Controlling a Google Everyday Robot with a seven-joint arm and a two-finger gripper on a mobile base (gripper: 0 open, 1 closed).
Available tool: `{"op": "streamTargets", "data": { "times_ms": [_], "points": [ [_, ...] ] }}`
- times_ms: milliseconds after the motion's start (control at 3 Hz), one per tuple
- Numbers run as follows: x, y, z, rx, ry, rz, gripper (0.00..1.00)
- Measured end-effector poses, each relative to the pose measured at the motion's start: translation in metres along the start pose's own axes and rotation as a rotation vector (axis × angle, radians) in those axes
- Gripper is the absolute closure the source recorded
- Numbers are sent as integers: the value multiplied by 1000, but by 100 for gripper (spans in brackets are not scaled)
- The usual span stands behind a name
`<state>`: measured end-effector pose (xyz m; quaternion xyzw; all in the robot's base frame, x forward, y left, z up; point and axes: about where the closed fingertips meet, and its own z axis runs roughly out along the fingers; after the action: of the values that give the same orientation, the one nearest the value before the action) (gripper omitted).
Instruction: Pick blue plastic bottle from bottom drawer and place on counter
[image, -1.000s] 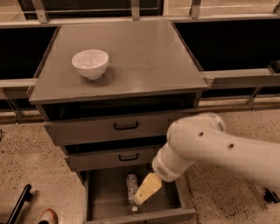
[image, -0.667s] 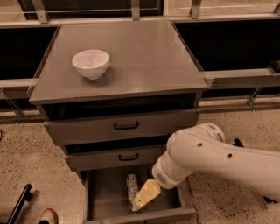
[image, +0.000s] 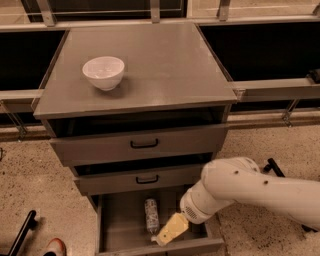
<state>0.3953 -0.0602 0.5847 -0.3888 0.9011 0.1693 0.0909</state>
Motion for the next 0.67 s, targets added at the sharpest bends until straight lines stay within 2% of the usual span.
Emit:
{"op": "streamTargets", "data": {
  "times_ms": [333,667],
  "points": [
    [8,-23,47,-31,-166,-62,0],
    [-29,-47,55,-5,-425,-119,0]
  ]
}}
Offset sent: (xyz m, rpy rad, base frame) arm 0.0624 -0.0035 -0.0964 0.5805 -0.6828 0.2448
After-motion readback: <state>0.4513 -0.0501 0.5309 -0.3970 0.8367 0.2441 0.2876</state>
